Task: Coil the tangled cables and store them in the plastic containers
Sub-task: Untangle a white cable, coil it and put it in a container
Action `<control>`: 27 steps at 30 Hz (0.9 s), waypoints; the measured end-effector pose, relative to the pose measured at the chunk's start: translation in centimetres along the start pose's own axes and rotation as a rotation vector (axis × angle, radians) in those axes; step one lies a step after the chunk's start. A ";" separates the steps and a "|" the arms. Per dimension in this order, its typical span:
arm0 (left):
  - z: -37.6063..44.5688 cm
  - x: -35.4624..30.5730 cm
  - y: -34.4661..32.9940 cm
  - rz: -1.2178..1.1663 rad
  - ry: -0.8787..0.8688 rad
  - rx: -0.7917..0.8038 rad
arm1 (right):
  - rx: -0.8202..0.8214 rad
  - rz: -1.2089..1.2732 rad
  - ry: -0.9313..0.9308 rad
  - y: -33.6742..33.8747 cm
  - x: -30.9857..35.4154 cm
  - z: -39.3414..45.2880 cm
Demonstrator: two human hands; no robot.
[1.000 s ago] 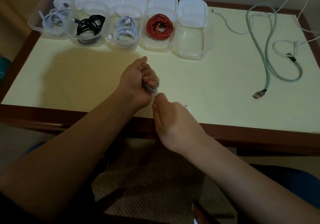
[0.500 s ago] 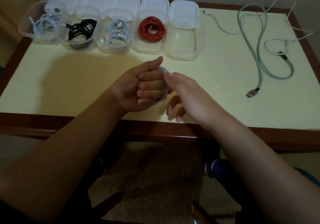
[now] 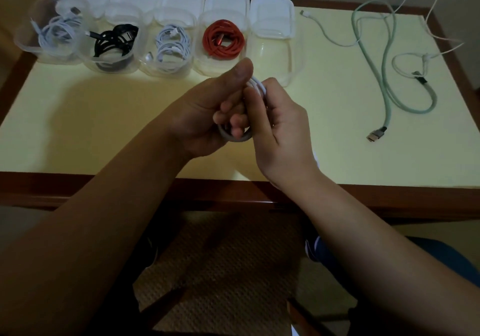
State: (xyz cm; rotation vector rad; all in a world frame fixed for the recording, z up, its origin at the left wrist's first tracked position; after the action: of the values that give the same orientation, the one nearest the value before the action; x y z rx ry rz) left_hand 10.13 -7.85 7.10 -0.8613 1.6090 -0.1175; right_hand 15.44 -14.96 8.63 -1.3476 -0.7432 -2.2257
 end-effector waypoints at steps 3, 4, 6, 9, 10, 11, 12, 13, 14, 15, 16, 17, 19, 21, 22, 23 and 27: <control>0.7 -0.3 2.6 0.072 -0.058 -0.321 | -0.010 -0.083 0.028 -0.2 0.3 0.0; 0.7 -0.3 3.6 0.082 -0.061 -0.414 | 0.005 -0.112 0.012 -0.4 0.0 0.3; 0.5 0.0 5.3 0.069 -0.014 -0.552 | 0.116 -0.213 -0.048 -1.0 -1.4 1.0; -0.1 0.5 7.4 0.139 0.050 -0.657 | 0.319 -0.327 -0.111 -1.0 -3.2 1.5; -0.3 0.2 8.2 0.181 0.038 -0.689 | 0.350 -0.374 -0.104 -0.5 -3.3 1.6; -0.5 -0.3 8.8 0.212 0.024 -0.712 | 0.364 -0.444 -0.079 0.1 -3.3 1.8; -0.6 -0.7 9.5 0.229 0.013 -0.730 | 0.363 -0.525 -0.039 0.9 -3.4 2.0; -0.8 -1.2 10.2 0.241 0.005 -0.747 | 0.343 -0.597 0.017 1.7 -3.5 2.3; -0.9 -1.5 10.9 0.254 0.001 -0.768 | 0.297 -0.663 0.090 2.6 -3.5 2.8; -1.0 -1.7 11.5 0.268 -0.002 -0.790 | 0.233 -0.739 0.167 3.4 -3.5 3.2; -1.1 -1.8 12.0 0.278 -0.003 -0.812 | 0.162 -0.828 0.222 4.2 -3.6 3.5; -1.2 -1.8 12.3 0.283 -0.002 -0.830 | 0.097 -0.908 0.235 4.9 -3.8 3.6; -1.0 -1.6 12.6 0.271 0.007 -0.845 | -0.004 -1.001 0.206 5.9 -3.9 3.6; -0.7 -1.2 12.7 0.250 0.019 -0.830 | -0.061 -1.063 0.178 6.6 -3.7 3.5; -0.5 -1.0 12.7 0.235 0.028 -0.816 | -0.049 -1.080 0.165 6.7 -3.8 3.6; -0.3 -0.8 12.6 0.215 0.037 -0.800 | -0.008 -1.074 0.139 6.6 -4.1 3.7; 0.4 -0.1 12.4 0.049 0.061 -0.735 | 0.108 -0.943 -0.034 6.7 -6.7 3.8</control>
State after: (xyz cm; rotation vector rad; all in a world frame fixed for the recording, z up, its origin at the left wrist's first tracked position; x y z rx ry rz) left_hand 4.85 1.26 0.57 -1.3786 1.7460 0.5188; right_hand 24.91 -17.04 5.54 -1.0900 -1.7586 -2.7556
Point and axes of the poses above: each hand's wrist, its own z-axis towards the middle knuckle, its own y-axis out of the back of the hand, x = y × z, the point moved 8 cm from there along z, towards the middle knuckle, and after that the axes turned 13 degrees about -x, right-handed, at the moved point
